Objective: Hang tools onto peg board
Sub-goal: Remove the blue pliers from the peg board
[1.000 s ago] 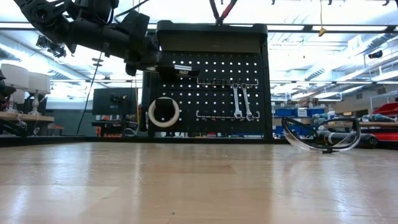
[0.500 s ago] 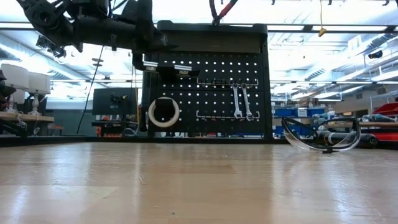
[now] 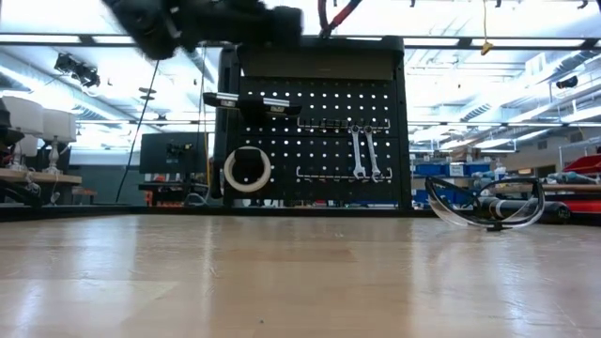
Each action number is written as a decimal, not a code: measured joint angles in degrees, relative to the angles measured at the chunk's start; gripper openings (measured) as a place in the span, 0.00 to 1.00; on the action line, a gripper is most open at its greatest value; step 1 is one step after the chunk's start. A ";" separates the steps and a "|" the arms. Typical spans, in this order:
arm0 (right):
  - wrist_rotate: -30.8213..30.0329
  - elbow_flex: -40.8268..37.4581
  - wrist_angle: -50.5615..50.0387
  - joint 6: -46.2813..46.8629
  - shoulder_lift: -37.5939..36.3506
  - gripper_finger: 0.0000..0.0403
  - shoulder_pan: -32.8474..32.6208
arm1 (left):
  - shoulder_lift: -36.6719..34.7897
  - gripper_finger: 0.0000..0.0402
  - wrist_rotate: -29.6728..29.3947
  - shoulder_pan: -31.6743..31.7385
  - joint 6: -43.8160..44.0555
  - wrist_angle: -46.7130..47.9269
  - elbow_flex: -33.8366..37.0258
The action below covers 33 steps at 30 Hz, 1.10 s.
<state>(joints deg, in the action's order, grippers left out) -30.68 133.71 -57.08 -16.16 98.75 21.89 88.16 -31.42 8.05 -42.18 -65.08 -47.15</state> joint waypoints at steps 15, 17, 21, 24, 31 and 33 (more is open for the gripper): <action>-0.13 -0.09 -0.47 2.09 0.06 0.18 0.04 | 15.53 0.49 -9.56 3.98 -39.25 -6.65 -24.45; -0.12 -0.09 -0.78 2.20 0.07 0.18 0.04 | 15.71 0.49 -7.34 4.48 -41.72 -8.06 -24.53; -0.13 -0.09 -1.05 2.29 0.09 0.18 0.04 | 15.71 0.49 -0.43 5.87 -46.13 -8.84 -24.62; -0.15 -0.09 -1.09 2.31 0.09 0.18 0.04 | 15.73 0.49 2.91 7.14 -49.06 -8.22 -24.62; -0.17 -0.09 -1.49 2.34 0.10 0.18 0.04 | 15.73 0.47 6.90 9.20 -50.31 -7.15 -24.62; -0.17 -0.09 -1.48 2.39 0.10 0.18 0.04 | 15.73 0.43 8.78 9.57 -50.31 -6.86 -24.62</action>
<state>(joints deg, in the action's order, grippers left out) -30.85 133.62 -58.56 -13.77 98.85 21.93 103.90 -22.65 17.62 -92.49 -71.94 -71.77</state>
